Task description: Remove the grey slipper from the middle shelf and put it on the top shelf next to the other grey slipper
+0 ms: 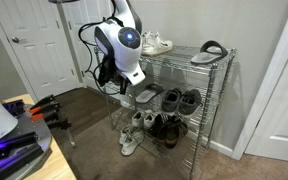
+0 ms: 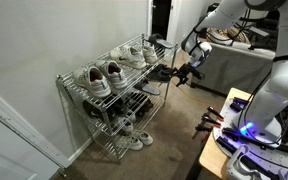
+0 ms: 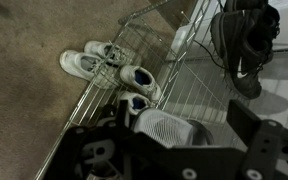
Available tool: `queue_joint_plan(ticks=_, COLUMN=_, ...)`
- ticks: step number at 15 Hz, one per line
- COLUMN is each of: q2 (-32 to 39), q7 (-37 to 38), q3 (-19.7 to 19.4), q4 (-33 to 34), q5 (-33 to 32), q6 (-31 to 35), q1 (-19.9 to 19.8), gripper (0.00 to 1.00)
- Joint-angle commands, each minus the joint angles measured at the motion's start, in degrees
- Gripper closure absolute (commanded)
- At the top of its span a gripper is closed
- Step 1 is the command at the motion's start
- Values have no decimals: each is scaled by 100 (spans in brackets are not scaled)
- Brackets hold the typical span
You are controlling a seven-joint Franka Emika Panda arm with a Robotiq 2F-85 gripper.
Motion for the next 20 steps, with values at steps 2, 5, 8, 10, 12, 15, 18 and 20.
queue_joint_plan(ticks=2, q2=317, q7=-1201, q3=-106, q4=210, q5=581, q6=-133, q1=-58, gripper=0)
queue_joint_plan(ticks=5, q2=320, q7=-966, q3=-207, q4=213, q5=375, q6=-134, q1=75, gripper=0)
queue_joint_plan(ticks=8, q2=379, q7=-1033, q3=-215, q4=256, q5=375, q6=-156, q1=71, gripper=0)
queue_joint_plan(ticks=10, q2=379, q7=-1036, q3=-215, q4=258, q5=375, q6=-157, q1=71, gripper=0)
queue_joint_plan(ticks=12, q2=731, q7=-1522, q3=-74, q4=490, q5=808, q6=-572, q1=-135, gripper=0)
queue_joint_plan(ticks=15, q2=1276, q7=-1780, q3=-126, q4=842, q5=1299, q6=-1263, q1=-298, gripper=0)
queue_joint_plan(ticks=18, q2=1833, q7=-2136, q3=-265, q4=1146, q5=1774, q6=-1826, q1=-470, gripper=0)
queue_joint_plan(ticks=20, q2=2181, q7=-2343, q3=-341, q4=1305, q5=2026, q6=-2245, q1=-589, gripper=0)
